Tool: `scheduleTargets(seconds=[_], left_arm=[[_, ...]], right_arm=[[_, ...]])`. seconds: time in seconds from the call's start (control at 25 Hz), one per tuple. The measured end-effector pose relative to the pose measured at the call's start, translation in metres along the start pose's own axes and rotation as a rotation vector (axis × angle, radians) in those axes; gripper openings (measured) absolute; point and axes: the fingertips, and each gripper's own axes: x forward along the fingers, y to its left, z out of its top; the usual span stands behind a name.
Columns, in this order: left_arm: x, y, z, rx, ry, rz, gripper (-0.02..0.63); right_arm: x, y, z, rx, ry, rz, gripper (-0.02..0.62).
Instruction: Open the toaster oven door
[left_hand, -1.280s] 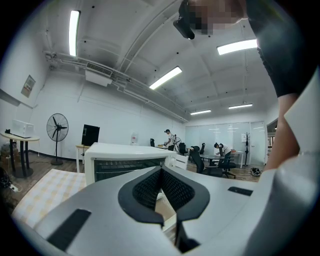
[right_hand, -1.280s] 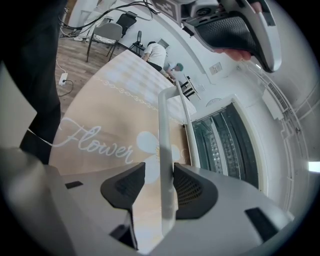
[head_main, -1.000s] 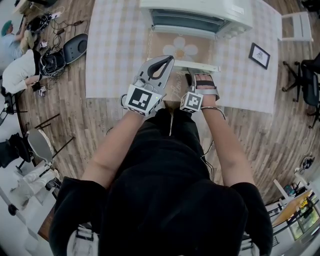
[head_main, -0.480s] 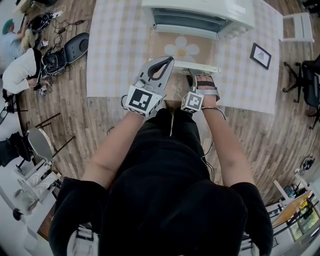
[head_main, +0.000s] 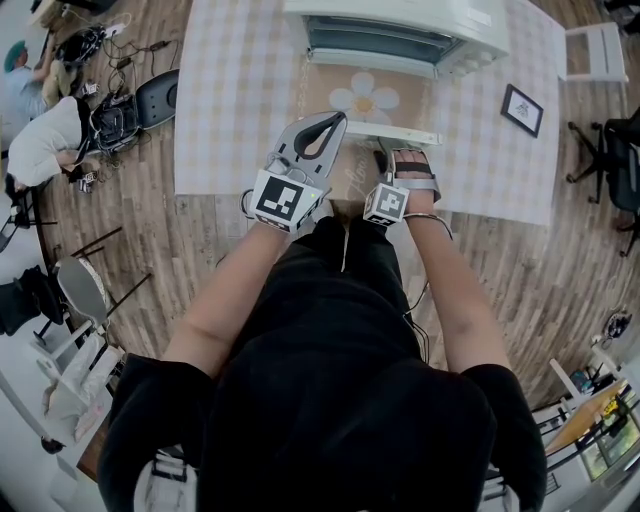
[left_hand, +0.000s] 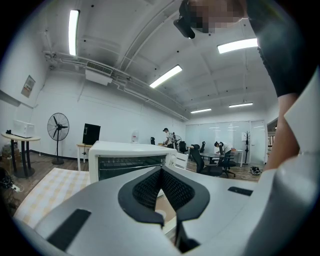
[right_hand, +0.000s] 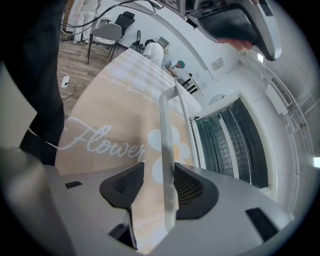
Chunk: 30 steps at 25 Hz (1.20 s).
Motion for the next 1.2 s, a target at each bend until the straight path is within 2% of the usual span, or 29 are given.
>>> scheduleTargets(seconds=[0.36, 0.8, 1.2], left_arm=[[0.006, 0.001, 0.005, 0.002, 0.0, -0.006, 0.015], [0.017, 0.004, 0.016, 0.008, -0.006, -0.002, 0.015], [0.02, 0.008, 0.042, 0.021, -0.019, 0.027, 0.015]], right_arm=[[-0.015, -0.01, 0.008, 0.025, -0.03, -0.009, 0.196], [-0.052, -0.077, 0.036, 0.074, -0.117, -0.087, 0.193], [-0.106, -0.174, 0.047, 0.382, -0.258, -0.169, 0.154]])
